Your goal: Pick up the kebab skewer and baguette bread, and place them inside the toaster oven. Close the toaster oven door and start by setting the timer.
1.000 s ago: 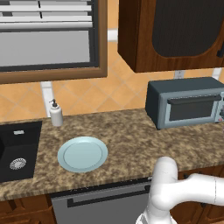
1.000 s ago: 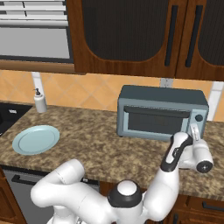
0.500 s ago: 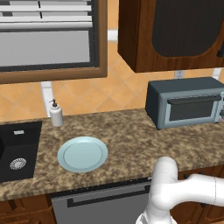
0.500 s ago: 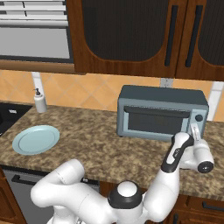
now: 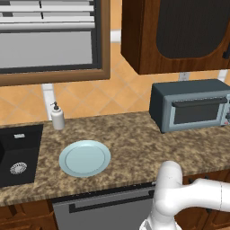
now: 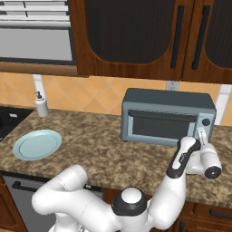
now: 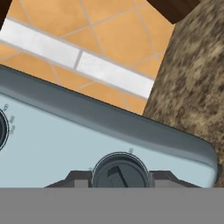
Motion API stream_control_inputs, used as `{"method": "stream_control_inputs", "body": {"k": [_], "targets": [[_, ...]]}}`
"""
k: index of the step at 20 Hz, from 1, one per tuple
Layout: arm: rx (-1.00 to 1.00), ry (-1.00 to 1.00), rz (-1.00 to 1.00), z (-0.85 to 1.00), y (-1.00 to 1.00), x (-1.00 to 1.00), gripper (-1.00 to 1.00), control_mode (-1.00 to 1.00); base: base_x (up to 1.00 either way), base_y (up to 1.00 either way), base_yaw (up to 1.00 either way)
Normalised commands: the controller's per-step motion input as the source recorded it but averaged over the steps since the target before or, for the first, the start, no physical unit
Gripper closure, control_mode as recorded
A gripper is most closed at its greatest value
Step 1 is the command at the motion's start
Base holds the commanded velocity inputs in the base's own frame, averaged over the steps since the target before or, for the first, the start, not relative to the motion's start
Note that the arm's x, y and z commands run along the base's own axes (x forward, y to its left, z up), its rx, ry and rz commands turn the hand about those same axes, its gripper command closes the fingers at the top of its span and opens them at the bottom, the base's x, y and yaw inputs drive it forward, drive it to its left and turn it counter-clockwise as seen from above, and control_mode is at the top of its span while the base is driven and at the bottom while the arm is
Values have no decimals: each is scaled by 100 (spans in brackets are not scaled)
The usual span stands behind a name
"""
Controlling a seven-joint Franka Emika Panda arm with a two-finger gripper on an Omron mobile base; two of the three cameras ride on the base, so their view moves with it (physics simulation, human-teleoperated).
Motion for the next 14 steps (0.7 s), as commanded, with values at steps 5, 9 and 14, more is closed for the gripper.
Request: {"method": "stream_control_inputs", "body": {"k": [5, 9, 14], "targets": [[0, 0, -1, 6, 3, 0, 100, -100, 0, 0, 0], [1, 0, -2, 19, 0, 0, 100, -100, 0, 0, 0], [4, 0, -2, 21, 6, 3, 100, -100, 0, 0, 0]]}}
